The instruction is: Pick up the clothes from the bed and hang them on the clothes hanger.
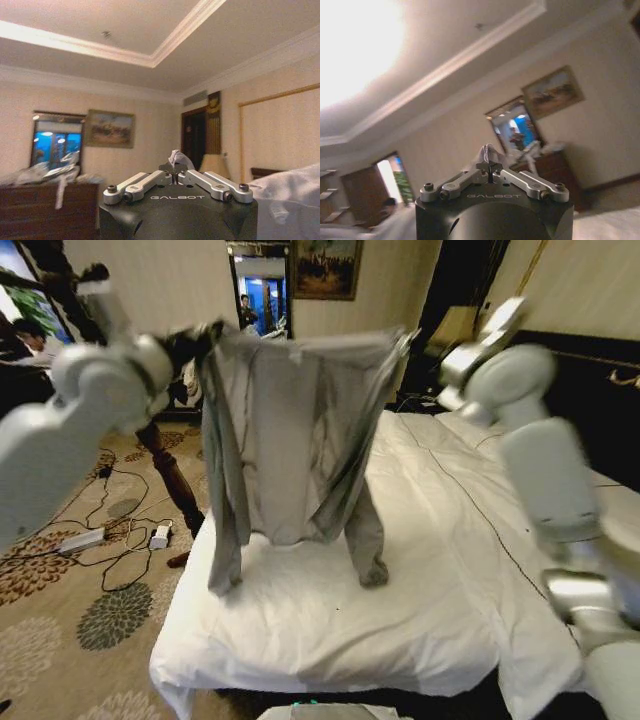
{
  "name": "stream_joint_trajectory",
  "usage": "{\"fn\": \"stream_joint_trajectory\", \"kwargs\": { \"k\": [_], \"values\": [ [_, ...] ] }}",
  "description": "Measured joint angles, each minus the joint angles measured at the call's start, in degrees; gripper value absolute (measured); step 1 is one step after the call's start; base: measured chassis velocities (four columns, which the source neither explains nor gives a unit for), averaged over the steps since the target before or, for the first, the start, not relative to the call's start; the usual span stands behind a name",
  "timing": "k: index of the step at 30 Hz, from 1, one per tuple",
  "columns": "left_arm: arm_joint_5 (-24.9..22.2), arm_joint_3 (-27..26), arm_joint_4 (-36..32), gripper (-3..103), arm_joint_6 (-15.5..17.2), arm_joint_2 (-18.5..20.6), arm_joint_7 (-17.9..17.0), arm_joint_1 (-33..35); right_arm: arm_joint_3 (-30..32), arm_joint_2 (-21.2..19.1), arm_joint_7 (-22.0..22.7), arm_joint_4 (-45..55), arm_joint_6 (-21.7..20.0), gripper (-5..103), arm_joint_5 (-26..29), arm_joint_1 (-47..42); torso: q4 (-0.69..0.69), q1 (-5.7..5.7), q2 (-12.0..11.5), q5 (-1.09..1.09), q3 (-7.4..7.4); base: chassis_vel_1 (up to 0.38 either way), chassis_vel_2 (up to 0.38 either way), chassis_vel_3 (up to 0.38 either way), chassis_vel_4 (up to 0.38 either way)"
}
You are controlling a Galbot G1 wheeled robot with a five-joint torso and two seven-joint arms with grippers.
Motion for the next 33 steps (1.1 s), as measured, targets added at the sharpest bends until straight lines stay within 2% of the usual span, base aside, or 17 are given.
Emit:
{"fn": "stream_joint_trajectory", "kwargs": {
  "k": [2,5,6,8,10,11,14,15,17,20,23,24,26,29,30,33],
  "values": [
    [-0.5,-0.7,-1.7,0,0.1,0.9,-0.2,0.4,0.5,-0.9,1.0,1.8,-0.1,0,2.1,0.2,0.00,-0.01,0.0,-0.01,0.00,0.000,0.000,0.000,0.000],
    [-2.8,-6.4,-9.5,0,0.6,6.8,-1.6,5.9,4.1,-5.4,4.2,9.6,-0.4,0,10.3,-1.3,0.08,-0.02,0.0,-0.13,-0.01,0.000,0.000,0.000,0.000],
    [-2.8,-6.4,-9.5,0,0.6,6.8,-1.6,5.9,4.1,-5.4,4.2,9.6,-0.4,0,10.3,-1.3,0.08,-0.02,0.0,-0.13,-0.01,0.000,0.000,0.000,0.000],
    [-4.9,-10.6,-12.9,0,0.8,9.6,-2.7,9.0,6.8,-7.8,4.9,13.5,-0.5,0,13.7,-3.6,0.07,-0.02,0.0,-0.12,0.00,0.000,0.000,0.000,0.000],
    [-11.3,-18.8,-19.8,0,1.5,14.5,-4.7,15.1,12.0,-12.0,5.4,19.1,-0.5,0,17.9,-7.8,0.02,-0.03,0.0,-0.05,-0.02,0.000,0.000,0.000,0.000],
    [-11.3,-18.8,-19.8,0,1.5,14.5,-4.7,15.1,12.0,-12.0,5.4,19.1,-0.5,0,17.9,-7.8,0.02,-0.03,0.0,-0.05,-0.02,0.000,0.000,0.000,0.000],
    [-13.5,-23.8,-24.7,0,1.3,19.5,-4.9,19.7,16.2,-16.6,5.8,24.8,-0.5,0,20.1,-13.4,0.00,-0.04,0.0,-0.02,-0.03,0.000,0.000,0.000,0.000],
    [-13.7,-25.6,-26.0,0,1.0,20.9,-4.9,21.7,17.3,-17.7,5.6,26.4,-0.5,0,19.5,-15.9,0.02,-0.05,0.0,-0.08,-0.03,0.000,0.000,0.000,0.000],
    [-13.7,-26.7,-27.0,0,0.8,21.9,-4.9,23.6,17.7,-18.1,5.5,27.4,-0.5,0,18.8,-17.7,0.02,-0.04,0.0,-0.08,-0.02,0.000,0.000,0.000,0.000],
    [-13.5,-28.2,-29.0,0,0.2,23.5,-5.2,27.5,17.5,-17.5,5.3,28.6,-0.5,0,17.1,-20.1,0.02,-0.03,0.0,-0.05,-0.01,0.000,0.000,0.000,0.000],
    [-11.3,-29.7,-31.3,0,-0.4,23.6,-6.3,33.9,14.3,-13.7,5.2,28.6,-0.2,0,14.1,-21.8,0.02,-0.02,0.0,-0.05,0.00,0.000,0.000,0.000,0.000],
    [-11.3,-29.7,-31.3,0,-0.4,23.6,-6.3,33.9,14.3,-13.7,5.2,28.6,-0.2,0,14.1,-21.8,0.02,-0.02,0.0,-0.05,0.00,0.000,0.000,0.000,0.000],
    [-8.7,-29.9,-31.4,0,-0.5,22.7,-6.7,37.4,12.1,-11.7,4.7,27.8,-0.2,0,11.8,-22.9,0.04,-0.02,0.0,-0.09,0.00,0.000,0.000,0.000,0.000],
    [-1.4,-31.9,-29.4,0,-0.7,19.6,-6.6,46.5,7.0,-7.6,2.7,24.7,-0.3,0,5.5,-26.1,0.01,-0.01,0.0,-0.05,0.01,0.000,0.000,0.000,0.000],
    [-1.4,-31.9,-29.4,0,-0.7,19.6,-6.6,46.5,7.0,-7.6,2.7,24.7,-0.3,0,5.5,-26.1,0.01,-0.01,0.0,-0.05,0.01,0.000,0.000,0.000,0.000],
    [4.1,-32.1,-26.0,0,-0.8,14.8,-6.6,53.6,2.2,-2.7,0.8,20.0,-0.6,0,-0.1,-29.4,0.01,0.01,0.0,-0.08,0.02,0.000,0.000,0.000,0.000]
  ]
}}
